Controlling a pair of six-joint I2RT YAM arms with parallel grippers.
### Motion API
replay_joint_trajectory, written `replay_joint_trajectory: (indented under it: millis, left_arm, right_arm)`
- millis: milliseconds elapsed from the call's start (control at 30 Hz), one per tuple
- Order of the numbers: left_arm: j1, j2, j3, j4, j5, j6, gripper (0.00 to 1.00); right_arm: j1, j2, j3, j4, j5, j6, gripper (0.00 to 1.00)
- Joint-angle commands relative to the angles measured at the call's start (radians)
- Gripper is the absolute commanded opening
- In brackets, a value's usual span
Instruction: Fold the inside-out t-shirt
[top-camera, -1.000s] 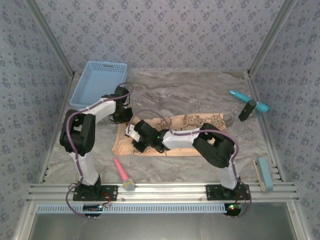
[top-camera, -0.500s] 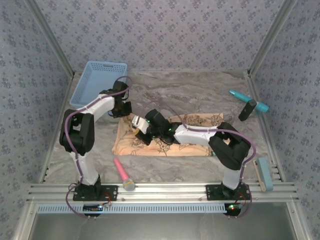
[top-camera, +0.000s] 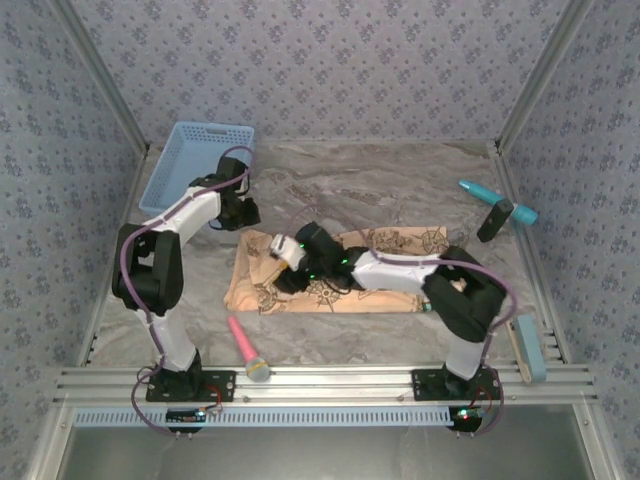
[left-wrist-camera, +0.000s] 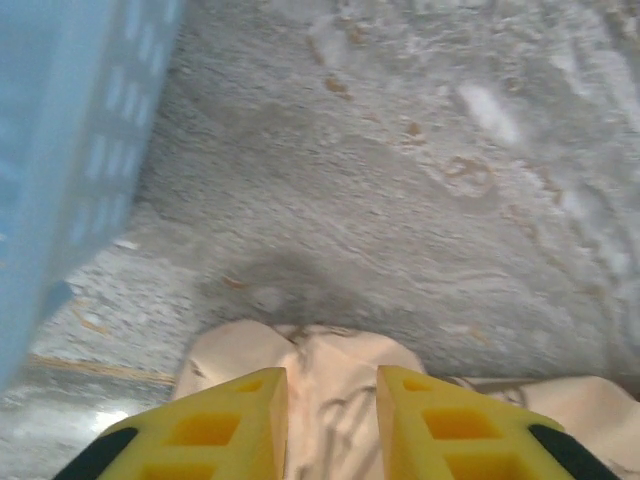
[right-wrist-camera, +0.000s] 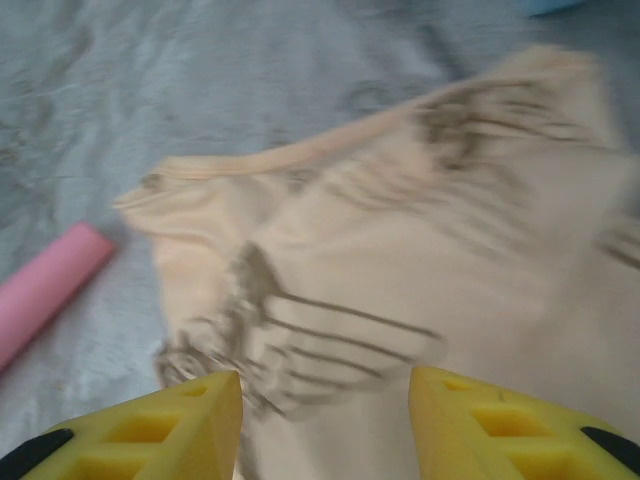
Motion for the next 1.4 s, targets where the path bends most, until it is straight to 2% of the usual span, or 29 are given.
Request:
replay_joint_trajectory:
  millis: [0,100,200,233,267,300,333,367,433,467,533,633,733,833,900,1067,1167,1300,1367]
  left_arm:
    - [-0.065,-0.062,-0.015,-0.04,0.048,-0.012,0.24]
    - [-0.11,-0.08,-0.059,-0.057,0.014,-0.029,0.21]
    - [-0.121,-0.081,-0.12,-0.024,-0.006,-0.034,0.19]
    - [-0.121,-0.074,-0.13,-0.016,-0.019,-0.028,0.19]
    - [-0.121,-0.058,-0.13,-0.012,-0.035,-0.013,0.2]
    - [-0.12,-0.041,-0.118,-0.018,-0.051,0.005,0.2]
    - [-0.119,-0.021,-0.1,-0.025,-0.066,0.024,0.2]
    - [-0.118,-0.005,-0.085,-0.027,-0.075,0.04,0.2]
    - [-0.112,0.021,-0.066,-0.023,-0.072,0.052,0.21]
    - [-0.109,0.032,-0.061,-0.013,-0.061,0.06,0.21]
    - [-0.099,0.06,-0.053,-0.004,-0.054,0.073,0.21]
    - [-0.083,0.109,-0.022,-0.004,-0.04,0.106,0.21]
    - [-0.071,0.119,0.015,-0.019,-0.032,0.105,0.21]
    - [-0.071,0.078,0.044,-0.037,-0.014,0.091,0.23]
    - [-0.071,0.042,0.061,-0.077,-0.011,0.076,0.26]
    - [-0.082,-0.059,0.031,-0.162,0.014,0.029,0.33]
    - [-0.119,-0.097,-0.021,-0.147,0.034,0.007,0.33]
    - [-0.162,-0.095,-0.081,-0.081,0.066,-0.019,0.33]
    - [-0.164,-0.086,-0.118,-0.025,0.066,-0.037,0.33]
  right_arm:
    - [-0.05,-0.159,-0.084,-0.037,0.242,0.052,0.51]
    - [-0.09,-0.262,-0.128,-0.108,0.543,0.148,0.57]
    - [-0.168,-0.319,-0.118,-0.296,0.722,0.331,0.6]
    - [-0.221,-0.332,-0.112,-0.39,0.756,0.462,0.52]
    - [-0.287,-0.337,-0.103,-0.501,0.765,0.617,0.38]
    - [-0.348,-0.338,-0.093,-0.597,0.755,0.753,0.3]
    - [-0.42,-0.339,-0.089,-0.662,0.713,0.84,0.28]
    - [-0.486,-0.338,-0.101,-0.666,0.65,0.847,0.31]
    - [-0.588,-0.336,-0.116,-0.653,0.54,0.808,0.48]
    - [-0.646,-0.334,-0.119,-0.659,0.487,0.805,0.52]
    - [-0.75,-0.327,-0.122,-0.654,0.383,0.783,0.56]
    - [-0.891,-0.303,-0.127,-0.626,0.258,0.735,0.57]
    - [-0.958,-0.207,-0.061,-0.645,0.135,0.637,0.58]
    - [-0.949,-0.103,0.03,-0.679,0.11,0.525,0.6]
    - [-0.909,-0.065,0.08,-0.691,0.118,0.438,0.6]
    - [-0.757,0.023,0.243,-0.797,0.333,0.285,0.61]
    - [-0.706,0.085,0.286,-0.803,0.311,0.158,0.64]
    - [-0.663,0.164,0.348,-0.808,0.321,0.127,0.63]
    - [-0.666,0.216,0.381,-0.804,0.317,0.14,0.57]
